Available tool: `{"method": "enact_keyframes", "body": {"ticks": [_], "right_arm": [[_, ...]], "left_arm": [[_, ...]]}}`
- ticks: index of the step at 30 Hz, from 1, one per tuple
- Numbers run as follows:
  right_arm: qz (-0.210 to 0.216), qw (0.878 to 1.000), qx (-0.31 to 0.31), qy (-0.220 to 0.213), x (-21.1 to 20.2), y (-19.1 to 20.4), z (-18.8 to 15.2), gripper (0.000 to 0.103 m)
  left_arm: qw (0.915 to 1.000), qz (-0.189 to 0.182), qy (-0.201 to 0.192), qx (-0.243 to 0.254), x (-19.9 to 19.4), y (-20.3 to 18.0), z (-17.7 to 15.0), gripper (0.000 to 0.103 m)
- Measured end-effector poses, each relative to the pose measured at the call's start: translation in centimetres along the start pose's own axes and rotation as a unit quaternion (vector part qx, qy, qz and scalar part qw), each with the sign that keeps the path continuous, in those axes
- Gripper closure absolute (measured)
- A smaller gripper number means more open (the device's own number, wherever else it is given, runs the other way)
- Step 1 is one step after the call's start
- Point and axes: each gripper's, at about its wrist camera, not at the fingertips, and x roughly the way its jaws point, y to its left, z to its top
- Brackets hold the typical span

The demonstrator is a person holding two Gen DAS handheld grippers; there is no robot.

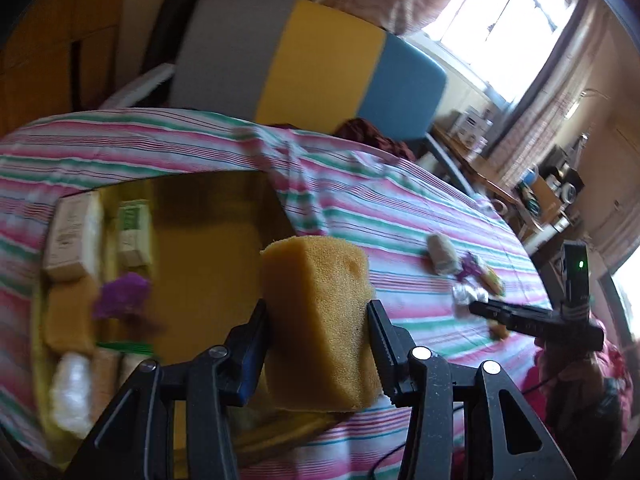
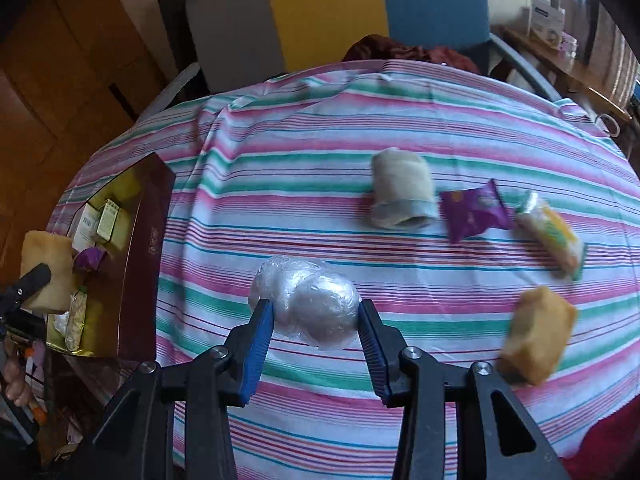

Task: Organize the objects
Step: 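Carry the sponge cake into the tray with the left gripper while the right gripper carries the plastic ball, then release the sponge cake in the tray beside the tea box, open left gripper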

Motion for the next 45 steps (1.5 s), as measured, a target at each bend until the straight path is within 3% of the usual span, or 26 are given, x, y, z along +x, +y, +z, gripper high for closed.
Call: {"method": "enact_keyframes", "body": {"ticks": [3,8,12,19,29,36,40,45], "right_arm": [[0.015,1.0,-0.003,0.013,2.2,0.6,-0.6,0.06],[0.014,1.0,-0.001,0.016,2.4,-0.1,-1.1,0.06],[0.016,1.0,0.002,0.015,2.3,-0.4,-1.0,0.06],[0.018,1.0,0.002,0.014,2.4,-0.5,-0.9,0.06],[0.017,1.0,-0.001,0.013,2.4,-0.5,-0.7,0.06],[0.015,1.0,-0.001,0.014,2.5,-0.5,-0.7,0.06],[0.011,1.0,-0.001,0.015,2.6,-0.5,-0.8,0.059],[0.003,1.0,0.001,0.012,2.5,-0.7,-0.8,0.059]], "left_arm": [[0.9989,0.04,-0.006,-0.022,-0.8,3.8,1.0,0.055],[0.9951,0.085,-0.015,-0.046,-0.9,8.4,3.0,0.055],[0.994,0.079,0.0,-0.076,1.0,10.2,5.0,0.055],[0.9945,0.071,0.032,-0.07,6.1,9.4,6.7,0.055],[0.9868,0.13,0.075,-0.061,12.2,10.5,7.6,0.054],[0.9857,0.144,0.066,-0.058,11.7,10.8,7.5,0.047],[0.9867,0.149,0.052,-0.039,10.7,10.1,7.3,0.036],[0.9858,0.161,0.037,-0.03,9.2,9.4,6.7,0.035]]}}
